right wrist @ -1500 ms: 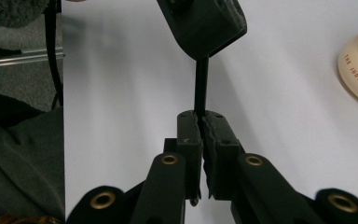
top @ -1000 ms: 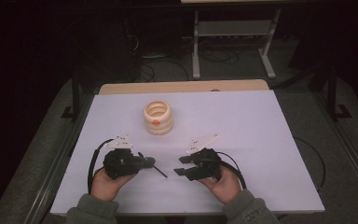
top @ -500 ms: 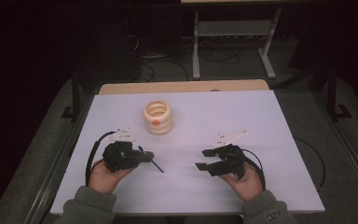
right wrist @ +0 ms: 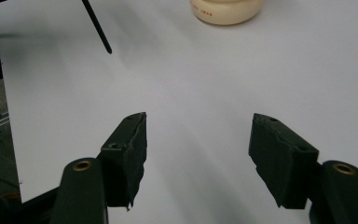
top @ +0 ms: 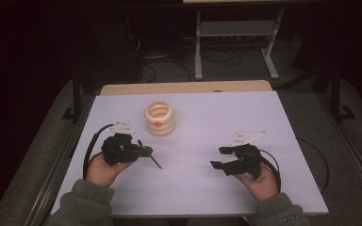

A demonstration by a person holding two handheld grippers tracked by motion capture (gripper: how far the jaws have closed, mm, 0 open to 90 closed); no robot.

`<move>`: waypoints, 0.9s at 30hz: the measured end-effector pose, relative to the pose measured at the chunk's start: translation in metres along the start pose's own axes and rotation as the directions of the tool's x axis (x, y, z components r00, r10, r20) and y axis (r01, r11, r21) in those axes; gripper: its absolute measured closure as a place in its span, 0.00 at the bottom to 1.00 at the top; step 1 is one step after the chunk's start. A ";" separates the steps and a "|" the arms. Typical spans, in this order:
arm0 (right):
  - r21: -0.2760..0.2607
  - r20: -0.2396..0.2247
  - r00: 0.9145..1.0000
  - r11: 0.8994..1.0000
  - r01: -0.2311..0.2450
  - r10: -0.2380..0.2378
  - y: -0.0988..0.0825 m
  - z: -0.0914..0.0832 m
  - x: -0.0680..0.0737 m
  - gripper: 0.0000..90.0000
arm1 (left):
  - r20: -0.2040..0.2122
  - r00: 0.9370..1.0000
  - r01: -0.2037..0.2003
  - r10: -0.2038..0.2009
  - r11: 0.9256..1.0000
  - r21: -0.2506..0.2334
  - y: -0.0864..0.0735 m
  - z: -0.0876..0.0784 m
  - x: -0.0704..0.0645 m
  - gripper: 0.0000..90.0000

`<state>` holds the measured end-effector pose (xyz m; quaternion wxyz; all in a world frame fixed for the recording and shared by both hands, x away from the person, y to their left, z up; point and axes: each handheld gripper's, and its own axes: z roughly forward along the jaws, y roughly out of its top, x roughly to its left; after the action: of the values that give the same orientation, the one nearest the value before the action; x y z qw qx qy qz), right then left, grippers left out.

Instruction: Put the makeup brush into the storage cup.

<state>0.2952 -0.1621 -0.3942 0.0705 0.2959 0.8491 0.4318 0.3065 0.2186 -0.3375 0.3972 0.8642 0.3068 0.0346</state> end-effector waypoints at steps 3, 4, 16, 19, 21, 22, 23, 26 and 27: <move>0.002 0.010 1.000 1.000 -0.013 0.013 -0.003 -0.004 -0.002 0.39 | -0.007 1.000 0.001 -0.001 1.000 0.006 0.004 -0.004 0.004 0.94; -0.001 0.014 1.000 1.000 -0.010 0.010 -0.003 -0.005 -0.003 0.39 | -0.008 1.000 0.003 -0.003 1.000 0.007 0.005 -0.005 0.005 0.94; -0.007 0.050 0.998 1.000 -0.026 0.026 -0.011 -0.016 -0.009 0.36 | -0.022 0.999 0.030 -0.030 1.000 0.004 0.021 -0.020 0.020 0.94; -0.008 0.056 0.998 1.000 -0.024 0.024 -0.011 -0.017 -0.009 0.36 | -0.029 0.999 0.029 -0.029 1.000 0.008 0.024 -0.023 0.023 0.94; -0.007 0.063 0.998 1.000 -0.019 0.020 -0.011 -0.017 -0.008 0.35 | -0.040 0.999 0.029 -0.028 1.000 0.011 0.030 -0.027 0.025 0.94; -0.007 0.064 0.998 1.000 -0.014 0.014 -0.011 -0.017 -0.008 0.35 | -0.043 0.999 0.030 -0.029 0.999 0.012 0.031 -0.028 0.025 0.94; -0.006 0.065 0.998 1.000 -0.011 0.011 -0.011 -0.017 -0.008 0.34 | -0.044 0.998 0.034 -0.034 0.999 0.009 0.034 -0.030 0.026 0.94; -0.004 0.069 0.998 1.000 -0.012 0.012 -0.010 -0.017 -0.008 0.34 | -0.039 0.998 0.039 -0.039 0.999 0.001 0.038 -0.034 0.029 0.94; -0.007 0.071 0.997 1.000 -0.011 0.011 -0.011 -0.017 -0.008 0.34 | -0.036 0.998 0.049 -0.049 0.999 -0.010 0.041 -0.038 0.032 0.94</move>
<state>0.2908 -0.1837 -0.3928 0.0994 0.3155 0.8432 0.4239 0.3416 0.2417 -0.2883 0.3961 0.8539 0.3350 0.0421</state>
